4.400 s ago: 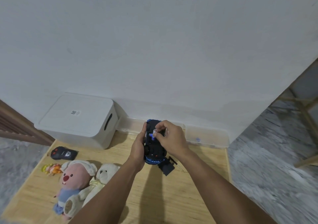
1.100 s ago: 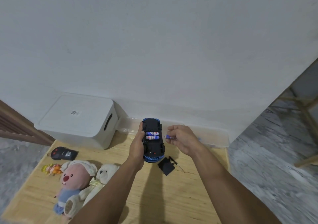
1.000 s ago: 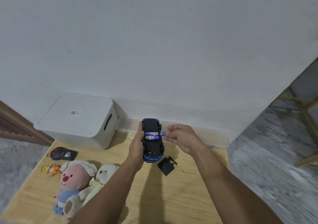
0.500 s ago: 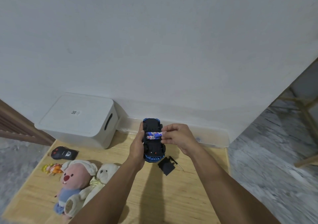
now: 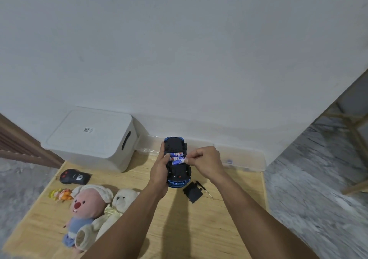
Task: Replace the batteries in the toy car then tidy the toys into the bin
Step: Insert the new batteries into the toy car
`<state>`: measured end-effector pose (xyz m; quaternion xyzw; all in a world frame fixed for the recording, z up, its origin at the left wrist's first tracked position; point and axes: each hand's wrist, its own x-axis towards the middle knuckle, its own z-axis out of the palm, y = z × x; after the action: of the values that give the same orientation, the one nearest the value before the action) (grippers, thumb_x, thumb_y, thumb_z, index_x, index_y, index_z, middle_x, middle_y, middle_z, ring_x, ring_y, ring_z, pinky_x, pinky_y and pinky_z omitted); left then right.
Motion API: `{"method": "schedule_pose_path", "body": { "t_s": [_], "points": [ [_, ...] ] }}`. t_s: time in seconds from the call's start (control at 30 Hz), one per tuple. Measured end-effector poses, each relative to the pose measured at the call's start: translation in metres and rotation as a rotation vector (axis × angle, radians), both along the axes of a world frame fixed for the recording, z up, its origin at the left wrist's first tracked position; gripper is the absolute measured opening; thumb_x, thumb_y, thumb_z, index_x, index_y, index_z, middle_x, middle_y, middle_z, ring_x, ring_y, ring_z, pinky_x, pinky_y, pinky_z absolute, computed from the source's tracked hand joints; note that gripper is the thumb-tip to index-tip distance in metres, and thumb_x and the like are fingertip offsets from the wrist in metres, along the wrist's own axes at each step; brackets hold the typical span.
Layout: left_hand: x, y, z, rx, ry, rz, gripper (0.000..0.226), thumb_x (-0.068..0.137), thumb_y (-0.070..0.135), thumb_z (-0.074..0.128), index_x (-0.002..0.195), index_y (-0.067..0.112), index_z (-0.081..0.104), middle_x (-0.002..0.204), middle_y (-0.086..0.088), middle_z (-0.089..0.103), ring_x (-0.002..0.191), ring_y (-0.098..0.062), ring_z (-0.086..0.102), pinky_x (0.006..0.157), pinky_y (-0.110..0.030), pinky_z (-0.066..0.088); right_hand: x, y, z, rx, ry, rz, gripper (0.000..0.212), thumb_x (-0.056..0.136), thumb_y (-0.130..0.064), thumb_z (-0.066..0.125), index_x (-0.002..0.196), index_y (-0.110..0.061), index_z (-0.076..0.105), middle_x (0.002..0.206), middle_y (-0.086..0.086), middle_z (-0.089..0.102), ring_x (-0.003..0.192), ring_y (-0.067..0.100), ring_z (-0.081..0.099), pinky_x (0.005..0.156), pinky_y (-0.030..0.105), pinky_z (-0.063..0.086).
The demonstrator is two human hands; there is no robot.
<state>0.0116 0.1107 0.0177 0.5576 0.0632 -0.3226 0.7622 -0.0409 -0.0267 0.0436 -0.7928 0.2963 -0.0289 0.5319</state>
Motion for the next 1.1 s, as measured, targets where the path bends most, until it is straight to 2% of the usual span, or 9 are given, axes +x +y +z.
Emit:
{"method": "schedule_pose_path", "body": {
  "t_s": [0.1, 0.23, 0.37, 0.43, 0.5, 0.6, 0.73, 0.97, 1.1],
  "points": [
    [0.000, 0.000, -0.002, 0.012, 0.004, 0.005, 0.055, 0.098, 0.011, 0.044, 0.141, 0.046, 0.042, 0.127, -0.003, 0.065, 0.111, -0.033, 0.065, 0.094, -0.054, 0.051, -0.001, 0.003, -0.003, -0.017, 0.016, 0.008, 0.011, 0.076, -0.014, 0.081, 0.086, -0.018, 0.079, 0.079, -0.008, 0.071, 0.080, 0.009, 0.066, 0.075, 0.026, 0.054],
    [-0.003, -0.001, -0.001, 0.004, -0.011, -0.004, 0.064, 0.097, 0.001, 0.045, 0.144, 0.043, 0.038, 0.115, 0.004, 0.071, 0.101, -0.028, 0.069, 0.084, -0.046, 0.056, -0.003, 0.005, -0.004, 0.026, 0.026, -0.026, 0.008, 0.076, -0.016, 0.080, 0.081, -0.022, 0.078, 0.080, -0.008, 0.070, 0.078, 0.008, 0.062, 0.068, 0.024, 0.050],
    [-0.004, 0.001, 0.001, 0.007, -0.025, -0.024, 0.067, 0.096, -0.001, 0.048, 0.145, 0.043, 0.038, 0.120, -0.002, 0.069, 0.105, -0.033, 0.067, 0.086, -0.047, 0.055, -0.002, 0.000, -0.001, 0.304, 0.069, -0.077, 0.011, 0.073, -0.007, 0.081, 0.077, -0.014, 0.074, 0.082, 0.000, 0.072, 0.081, 0.015, 0.066, 0.068, 0.028, 0.053],
    [-0.003, 0.002, 0.001, 0.010, -0.030, -0.036, 0.067, 0.095, -0.001, 0.049, 0.145, 0.043, 0.037, 0.123, -0.002, 0.068, 0.107, -0.034, 0.066, 0.086, -0.048, 0.055, -0.002, 0.000, 0.002, 0.455, 0.087, -0.130, 0.018, 0.072, -0.001, 0.081, 0.082, -0.008, 0.067, 0.082, 0.006, 0.071, 0.075, 0.019, 0.068, 0.070, 0.033, 0.056],
    [-0.002, 0.003, 0.002, 0.015, -0.041, -0.047, 0.067, 0.095, 0.000, 0.049, 0.145, 0.043, 0.037, 0.124, -0.002, 0.067, 0.108, -0.034, 0.065, 0.086, -0.047, 0.055, -0.001, -0.001, 0.005, 0.522, 0.104, -0.154, 0.027, 0.071, 0.002, 0.081, 0.089, -0.005, 0.063, 0.082, 0.008, 0.071, 0.069, 0.018, 0.069, 0.068, 0.032, 0.056],
    [-0.001, 0.005, 0.001, 0.023, -0.055, -0.056, 0.067, 0.095, 0.001, 0.050, 0.146, 0.043, 0.036, 0.126, -0.003, 0.066, 0.111, -0.035, 0.064, 0.087, -0.048, 0.055, 0.001, -0.001, 0.008, 0.527, 0.137, -0.143, 0.028, 0.070, 0.001, 0.082, 0.093, -0.002, 0.066, 0.082, 0.008, 0.073, 0.070, 0.018, 0.070, 0.070, 0.031, 0.058],
    [-0.004, 0.004, 0.000, 0.044, -0.083, -0.060, 0.067, 0.095, 0.000, 0.051, 0.145, 0.043, 0.037, 0.128, -0.004, 0.065, 0.111, -0.033, 0.064, 0.087, -0.049, 0.055, 0.002, 0.001, 0.006, 0.463, 0.166, -0.121, 0.020, 0.069, 0.001, 0.082, 0.084, -0.004, 0.069, 0.079, 0.007, 0.074, 0.072, 0.018, 0.072, 0.077, 0.037, 0.059],
    [-0.006, 0.001, -0.002, 0.085, -0.095, -0.074, 0.068, 0.094, -0.003, 0.051, 0.142, 0.045, 0.040, 0.123, -0.006, 0.067, 0.106, -0.033, 0.066, 0.083, -0.045, 0.057, 0.004, 0.003, 0.001, 0.447, 0.188, -0.173, 0.021, 0.068, 0.006, 0.079, 0.083, -0.003, 0.067, 0.082, 0.011, 0.074, 0.072, 0.022, 0.072, 0.060, 0.032, 0.058],
    [-0.007, 0.004, -0.009, 0.118, -0.040, -0.035, 0.067, 0.093, -0.001, 0.052, 0.142, 0.043, 0.041, 0.118, -0.007, 0.068, 0.097, -0.032, 0.068, 0.075, -0.041, 0.059, -0.001, 0.002, -0.009, 0.458, 0.194, -0.117, 0.018, 0.077, 0.000, 0.076, 0.092, -0.003, 0.067, 0.088, 0.011, 0.073, 0.072, 0.018, 0.070, 0.065, 0.029, 0.056]
  ]
}}
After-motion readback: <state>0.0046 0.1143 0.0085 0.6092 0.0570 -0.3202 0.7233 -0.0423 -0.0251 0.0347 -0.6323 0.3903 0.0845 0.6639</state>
